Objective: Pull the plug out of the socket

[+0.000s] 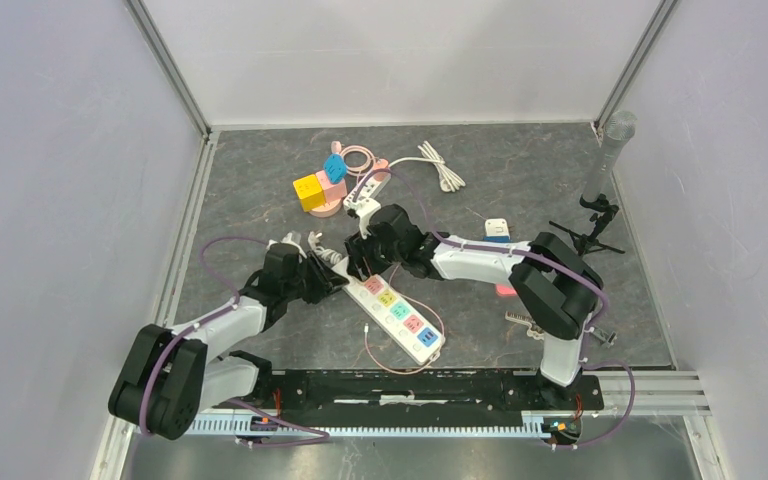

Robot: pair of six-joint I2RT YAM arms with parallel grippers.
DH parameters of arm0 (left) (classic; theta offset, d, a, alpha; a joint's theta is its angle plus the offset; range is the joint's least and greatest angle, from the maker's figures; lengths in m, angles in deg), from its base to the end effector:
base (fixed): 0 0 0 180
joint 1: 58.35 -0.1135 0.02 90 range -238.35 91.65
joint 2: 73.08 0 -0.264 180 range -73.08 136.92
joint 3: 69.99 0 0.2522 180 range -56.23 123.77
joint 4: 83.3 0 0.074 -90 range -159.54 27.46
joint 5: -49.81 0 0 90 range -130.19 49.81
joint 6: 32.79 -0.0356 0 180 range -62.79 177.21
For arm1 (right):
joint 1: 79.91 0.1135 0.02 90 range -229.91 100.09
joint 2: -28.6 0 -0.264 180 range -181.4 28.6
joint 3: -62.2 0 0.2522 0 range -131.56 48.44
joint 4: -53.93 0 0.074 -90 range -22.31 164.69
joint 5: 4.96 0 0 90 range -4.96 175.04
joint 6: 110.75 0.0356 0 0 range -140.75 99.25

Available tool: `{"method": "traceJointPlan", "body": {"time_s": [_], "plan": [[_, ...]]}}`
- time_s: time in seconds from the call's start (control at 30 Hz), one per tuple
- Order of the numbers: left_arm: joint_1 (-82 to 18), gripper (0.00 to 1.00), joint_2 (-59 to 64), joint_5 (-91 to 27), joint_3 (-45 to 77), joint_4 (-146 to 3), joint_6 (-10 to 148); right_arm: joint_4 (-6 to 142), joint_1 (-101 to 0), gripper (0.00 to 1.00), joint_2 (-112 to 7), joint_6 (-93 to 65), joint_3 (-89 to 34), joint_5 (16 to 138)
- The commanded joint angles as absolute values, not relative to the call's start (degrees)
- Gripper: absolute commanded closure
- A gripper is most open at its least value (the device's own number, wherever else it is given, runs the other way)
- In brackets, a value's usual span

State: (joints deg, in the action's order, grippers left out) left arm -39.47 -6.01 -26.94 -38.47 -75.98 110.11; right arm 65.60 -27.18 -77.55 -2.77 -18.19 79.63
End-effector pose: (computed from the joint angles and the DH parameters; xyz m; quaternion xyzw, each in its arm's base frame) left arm 0.1885 -0.0731 0.1361 -0.2222 0.8841 -0.3185 0.2597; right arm 0.2441 0.3263 0.1910 -0.2874 0.8485 0.2905 0.3363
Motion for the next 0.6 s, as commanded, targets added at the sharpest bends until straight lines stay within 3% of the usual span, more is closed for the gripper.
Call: {"method": "traceJointPlan", "body": {"time_s": [0.0, 0.13, 0.23, 0.4, 0.57], "plan": [[-40.06, 0.61, -3.14, -35.36, -40.50, -66.51, 108.35, 48.95, -27.23, 1.00, -69.01, 2.97, -20.55, 69.26], [-40.07, 0.61, -2.27, -35.44, -39.61, -65.39, 108.88, 60.39, -21.00, 1.00, -71.81, -11.70, -26.12, 84.44], [-40.09, 0.61, -1.37, -35.40, -38.76, -64.53, 108.80, 63.82, -19.65, 1.00, -73.74, -13.59, -27.97, 90.04], [-40.06, 0.62, -0.18, -34.95, -38.32, -64.63, 109.13, 62.63, -19.86, 1.00, -72.07, -13.29, -27.22, 91.43], [-40.06, 0.62, 0.26, -34.53, -38.12, -64.95, 109.41, 59.87, -22.19, 1.00, -71.01, -9.74, -26.63, 85.25]]}}
